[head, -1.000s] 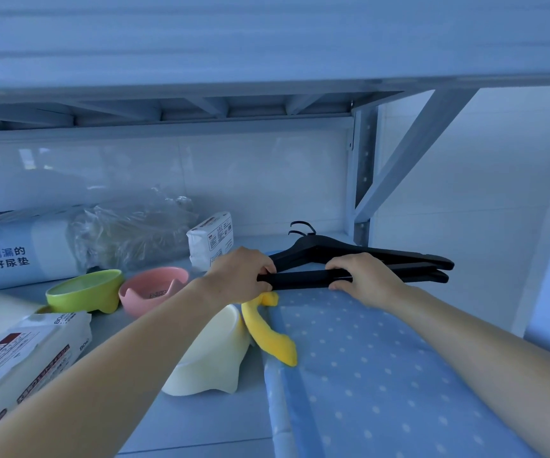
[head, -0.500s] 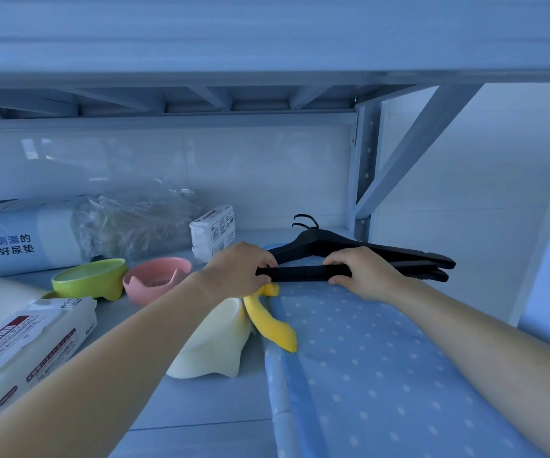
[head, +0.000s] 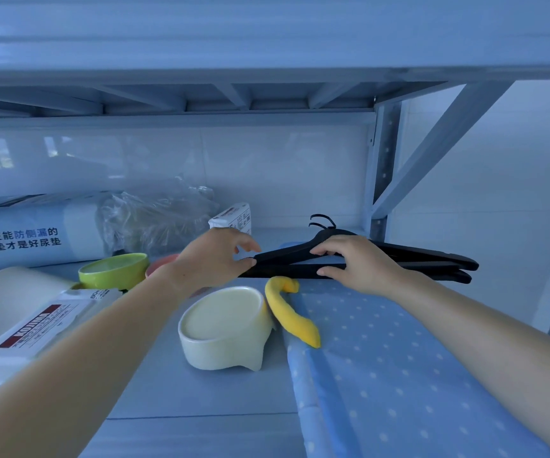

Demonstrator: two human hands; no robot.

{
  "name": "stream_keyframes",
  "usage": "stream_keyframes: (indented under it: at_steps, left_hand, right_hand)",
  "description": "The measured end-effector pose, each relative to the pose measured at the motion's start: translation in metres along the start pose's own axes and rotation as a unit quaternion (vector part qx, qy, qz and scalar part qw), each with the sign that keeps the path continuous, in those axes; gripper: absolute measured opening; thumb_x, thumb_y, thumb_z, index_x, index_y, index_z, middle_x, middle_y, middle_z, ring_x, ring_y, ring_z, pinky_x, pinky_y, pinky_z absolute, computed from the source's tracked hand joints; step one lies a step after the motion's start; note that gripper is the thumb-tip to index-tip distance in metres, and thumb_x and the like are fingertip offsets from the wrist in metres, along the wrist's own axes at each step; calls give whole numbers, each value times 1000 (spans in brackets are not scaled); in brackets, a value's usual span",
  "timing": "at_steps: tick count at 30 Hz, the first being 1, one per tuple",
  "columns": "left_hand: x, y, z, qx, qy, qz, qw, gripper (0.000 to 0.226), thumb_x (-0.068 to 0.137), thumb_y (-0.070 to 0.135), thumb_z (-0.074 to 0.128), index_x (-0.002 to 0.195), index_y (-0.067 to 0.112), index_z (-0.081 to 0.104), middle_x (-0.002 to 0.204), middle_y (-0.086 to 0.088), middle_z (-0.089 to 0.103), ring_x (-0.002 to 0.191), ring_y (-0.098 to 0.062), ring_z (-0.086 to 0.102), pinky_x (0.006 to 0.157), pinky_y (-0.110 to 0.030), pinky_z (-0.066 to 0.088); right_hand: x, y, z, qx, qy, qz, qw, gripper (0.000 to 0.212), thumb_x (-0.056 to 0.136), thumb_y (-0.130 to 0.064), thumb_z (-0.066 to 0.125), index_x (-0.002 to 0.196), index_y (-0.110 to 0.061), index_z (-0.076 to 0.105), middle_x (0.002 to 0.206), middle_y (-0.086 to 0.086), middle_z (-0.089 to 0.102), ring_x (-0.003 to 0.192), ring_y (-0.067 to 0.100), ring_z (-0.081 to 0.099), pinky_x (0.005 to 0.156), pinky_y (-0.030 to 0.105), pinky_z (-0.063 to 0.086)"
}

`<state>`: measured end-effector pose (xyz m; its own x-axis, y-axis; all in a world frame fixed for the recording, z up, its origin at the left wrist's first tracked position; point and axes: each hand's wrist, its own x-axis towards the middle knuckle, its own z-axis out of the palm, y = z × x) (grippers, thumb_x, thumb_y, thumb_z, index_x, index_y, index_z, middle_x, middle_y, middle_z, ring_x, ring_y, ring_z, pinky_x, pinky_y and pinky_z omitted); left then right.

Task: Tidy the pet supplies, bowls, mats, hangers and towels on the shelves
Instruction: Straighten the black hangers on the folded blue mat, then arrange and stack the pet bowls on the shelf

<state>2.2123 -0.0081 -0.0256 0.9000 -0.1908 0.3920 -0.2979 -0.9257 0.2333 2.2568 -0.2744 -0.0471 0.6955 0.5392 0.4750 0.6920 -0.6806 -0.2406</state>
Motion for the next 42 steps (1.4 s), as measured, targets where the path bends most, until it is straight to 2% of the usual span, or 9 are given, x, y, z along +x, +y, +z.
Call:
stream_keyframes:
  at_steps: [7,12,16,20,26,30,36,39,42]
  left_hand:
    - [-14,-45,-19,29,-1,-25,999,21,81,35,62,100,39,65,103,14,60,91,-8,57,83,-31,49]
    - [-22,-77,-34,10,-7,-53,999,19,75,30,66,85,46,60,80,27,53,76,6,52,62,-17,40]
    - [-19,-102,-54,1,-29,-45,999,21,79,27,64,99,31,66,98,13,62,83,-11,62,75,-27,51]
    - [-14,-132,-71,21,-29,-24,999,22,80,25,64,102,28,68,98,12,67,84,-9,60,78,-24,47]
    - [-19,-184,-75,53,-55,-17,997,20,82,26,64,101,31,67,94,14,66,81,-7,59,77,-23,48]
    - [-6,-198,-71,38,-58,0,998,18,82,26,64,99,32,67,94,15,65,80,-6,60,77,-22,47]
    - [15,-203,-60,31,-65,32,997,20,81,27,63,100,31,67,95,16,66,82,-7,60,79,-22,47]
    - [23,-204,-56,14,-79,46,996,20,82,25,64,101,28,67,97,14,66,82,-8,60,79,-22,46]
    - [31,-203,-51,7,-89,50,995,20,81,27,64,101,28,67,96,14,65,82,-9,61,82,-26,48]
  right_hand:
    - [28,-50,9,4,-17,-46,999,34,84,-29,67,117,-23,62,114,-10,62,104,6,54,88,18,39]
    - [54,-81,22,2,-18,-60,998,34,84,-29,66,118,-24,61,116,-9,62,106,8,54,87,18,37]
    - [86,-100,34,-7,-22,-63,998,34,84,-28,67,116,-20,62,115,-7,63,106,9,54,80,12,31]
    - [123,-111,51,-1,-26,-44,999,34,83,-26,69,116,-18,63,115,-4,63,103,11,54,84,19,36]
    - [163,-105,82,44,-31,28,998,31,81,-25,71,111,-21,65,111,-5,65,94,12,58,77,20,38]
    - [192,-100,92,-16,-55,24,998,34,82,-18,68,115,-21,63,116,-1,62,94,15,56,84,24,42]
    - [218,-93,113,-162,-120,19,979,42,86,-17,58,126,-31,54,135,-7,45,123,16,43,92,30,40]
    - [226,-89,119,-202,-130,20,971,35,89,-18,56,121,-30,57,132,-3,44,119,19,46,89,31,41]
    - [231,-90,121,-201,-103,16,974,18,89,-16,57,105,-23,63,117,1,50,105,24,52,81,33,43]
